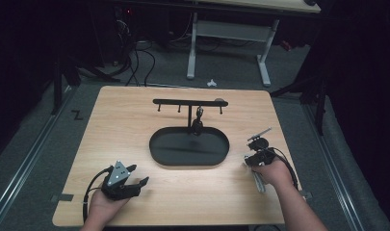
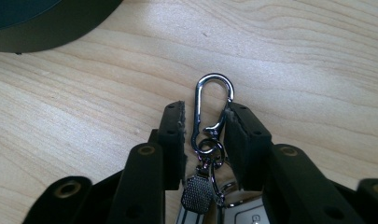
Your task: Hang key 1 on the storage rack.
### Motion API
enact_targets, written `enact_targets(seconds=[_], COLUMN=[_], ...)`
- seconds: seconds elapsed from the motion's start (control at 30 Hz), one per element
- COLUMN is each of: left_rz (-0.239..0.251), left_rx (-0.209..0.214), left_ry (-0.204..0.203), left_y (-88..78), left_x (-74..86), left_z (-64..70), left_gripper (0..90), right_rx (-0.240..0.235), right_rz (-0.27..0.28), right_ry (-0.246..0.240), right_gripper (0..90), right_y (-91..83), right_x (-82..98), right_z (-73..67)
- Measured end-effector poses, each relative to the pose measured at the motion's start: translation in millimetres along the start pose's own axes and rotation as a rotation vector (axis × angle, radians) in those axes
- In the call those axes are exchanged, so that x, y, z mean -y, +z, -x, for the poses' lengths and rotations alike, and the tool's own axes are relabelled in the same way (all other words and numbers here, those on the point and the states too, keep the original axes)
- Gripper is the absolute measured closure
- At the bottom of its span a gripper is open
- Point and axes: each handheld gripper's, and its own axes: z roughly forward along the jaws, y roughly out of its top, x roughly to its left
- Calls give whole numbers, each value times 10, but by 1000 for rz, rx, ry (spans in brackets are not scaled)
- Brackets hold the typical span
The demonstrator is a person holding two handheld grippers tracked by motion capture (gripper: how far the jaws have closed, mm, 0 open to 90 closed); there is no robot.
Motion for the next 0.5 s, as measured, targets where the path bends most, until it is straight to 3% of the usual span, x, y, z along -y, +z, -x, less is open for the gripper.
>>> enact_targets(seconds=[0.5], left_rz=[-8], left_rx=[8], left_ry=[11], left_y=[10], left_x=[5], left_z=[-12], left_gripper=[338], right_rx=[9], right_rz=[-3], right_ry=[-1], right_gripper=[716], right_y=[60], right_x=[-16], right_z=[-13])
